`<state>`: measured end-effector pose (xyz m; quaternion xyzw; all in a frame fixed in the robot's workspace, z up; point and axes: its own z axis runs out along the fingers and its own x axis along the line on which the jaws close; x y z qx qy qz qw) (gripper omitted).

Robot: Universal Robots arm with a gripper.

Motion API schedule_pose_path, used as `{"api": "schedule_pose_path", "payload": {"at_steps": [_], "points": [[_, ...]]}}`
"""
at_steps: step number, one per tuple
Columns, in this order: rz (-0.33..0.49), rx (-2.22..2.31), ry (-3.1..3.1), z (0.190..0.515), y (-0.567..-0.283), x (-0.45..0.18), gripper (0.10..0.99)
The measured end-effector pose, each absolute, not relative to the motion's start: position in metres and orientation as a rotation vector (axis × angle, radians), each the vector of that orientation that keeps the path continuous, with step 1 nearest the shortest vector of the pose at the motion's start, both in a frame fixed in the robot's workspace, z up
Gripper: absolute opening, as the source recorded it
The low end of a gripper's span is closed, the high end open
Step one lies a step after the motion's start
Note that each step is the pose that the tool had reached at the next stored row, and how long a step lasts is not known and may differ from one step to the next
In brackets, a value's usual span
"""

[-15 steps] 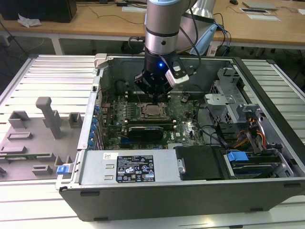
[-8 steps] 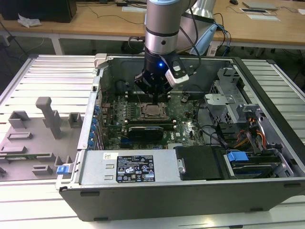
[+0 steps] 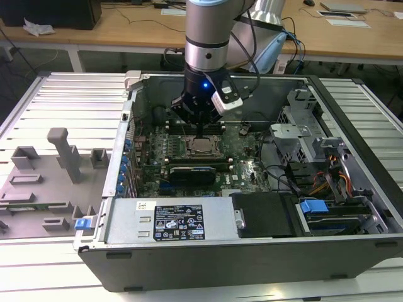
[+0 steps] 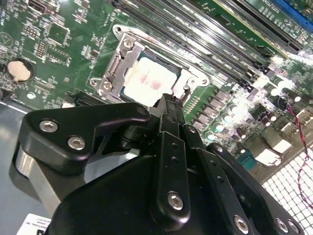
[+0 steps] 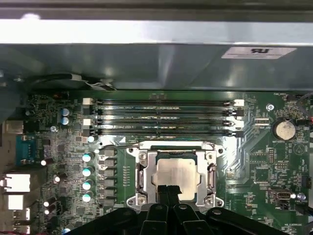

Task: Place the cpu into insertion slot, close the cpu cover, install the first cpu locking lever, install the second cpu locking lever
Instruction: 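Install the first cpu locking lever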

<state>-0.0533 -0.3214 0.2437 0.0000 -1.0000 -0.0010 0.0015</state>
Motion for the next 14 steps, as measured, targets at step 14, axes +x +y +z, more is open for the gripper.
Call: {"api": "schedule_pose_path", "payload": {"at_steps": [14], "points": [[-0.003,0.0,-3.139,0.244,-0.321,-0.099,0.106]]}}
